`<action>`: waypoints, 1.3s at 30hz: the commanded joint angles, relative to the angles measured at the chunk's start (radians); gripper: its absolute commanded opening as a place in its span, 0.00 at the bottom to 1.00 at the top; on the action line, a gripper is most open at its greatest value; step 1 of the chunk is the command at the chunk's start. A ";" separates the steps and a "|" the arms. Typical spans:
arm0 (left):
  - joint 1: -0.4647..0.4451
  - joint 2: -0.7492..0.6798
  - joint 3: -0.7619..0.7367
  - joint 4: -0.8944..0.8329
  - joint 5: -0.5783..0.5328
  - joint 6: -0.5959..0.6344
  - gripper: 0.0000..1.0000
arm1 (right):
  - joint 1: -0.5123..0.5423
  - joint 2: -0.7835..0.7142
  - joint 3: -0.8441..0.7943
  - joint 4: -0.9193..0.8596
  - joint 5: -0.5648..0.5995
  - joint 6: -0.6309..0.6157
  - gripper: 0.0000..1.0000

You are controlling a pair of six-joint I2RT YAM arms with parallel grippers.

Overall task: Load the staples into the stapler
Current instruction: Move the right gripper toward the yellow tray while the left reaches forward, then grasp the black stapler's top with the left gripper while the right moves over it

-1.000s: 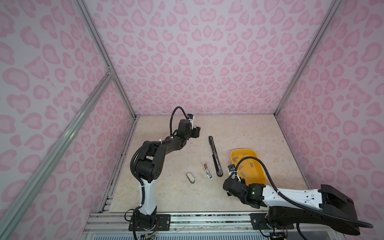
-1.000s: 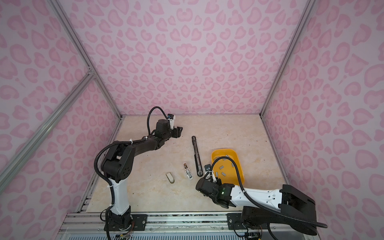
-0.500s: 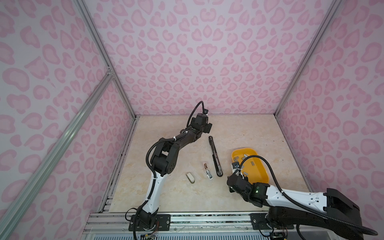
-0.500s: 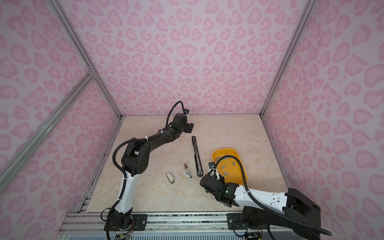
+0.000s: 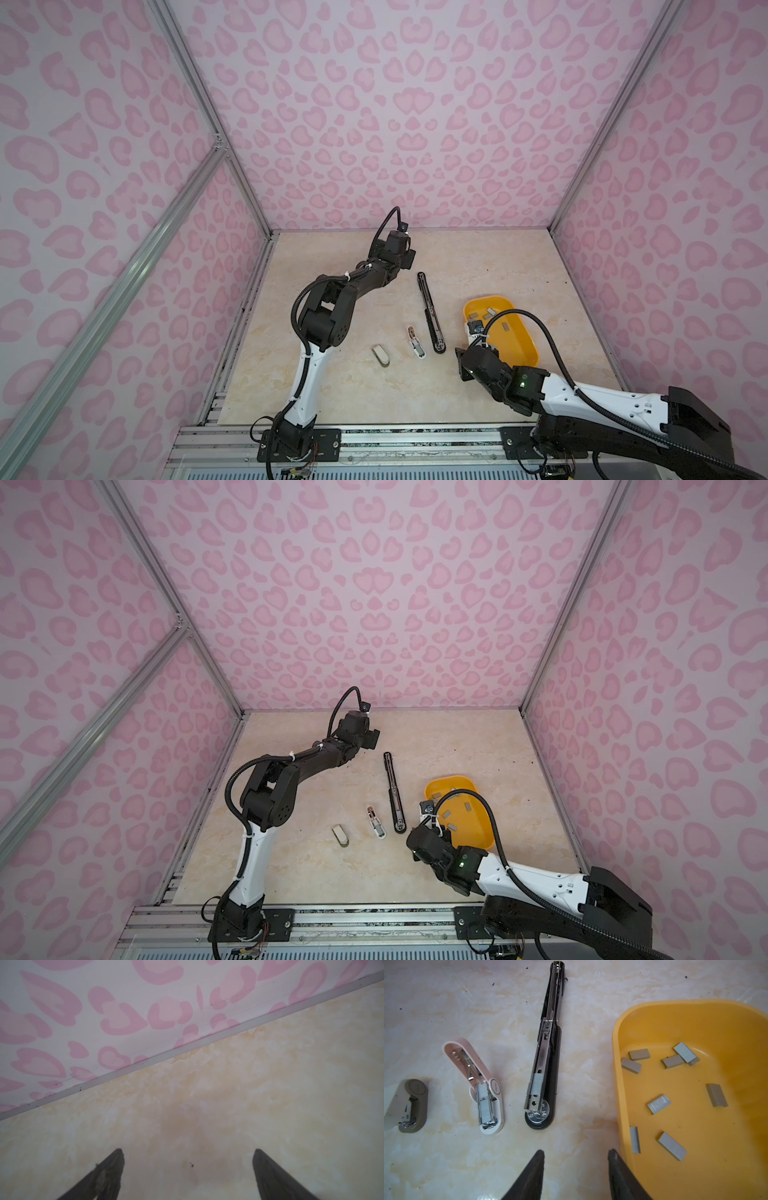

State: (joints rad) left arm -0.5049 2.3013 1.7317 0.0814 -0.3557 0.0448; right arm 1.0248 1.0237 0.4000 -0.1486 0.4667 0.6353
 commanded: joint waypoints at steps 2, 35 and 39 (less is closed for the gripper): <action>-0.021 0.066 0.151 -0.051 -0.095 0.034 0.97 | -0.005 0.014 -0.001 0.035 0.000 -0.013 0.50; 0.010 0.078 0.204 -0.153 0.102 0.028 0.97 | -0.096 0.010 -0.007 0.060 -0.105 -0.062 0.50; 0.014 0.027 0.116 -0.114 0.153 0.046 1.00 | -0.096 -0.026 -0.025 0.085 -0.139 -0.093 0.50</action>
State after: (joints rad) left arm -0.4850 2.4615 1.8809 -0.0532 -0.3252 0.0830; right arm 0.9283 1.0103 0.3874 -0.0666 0.3576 0.5709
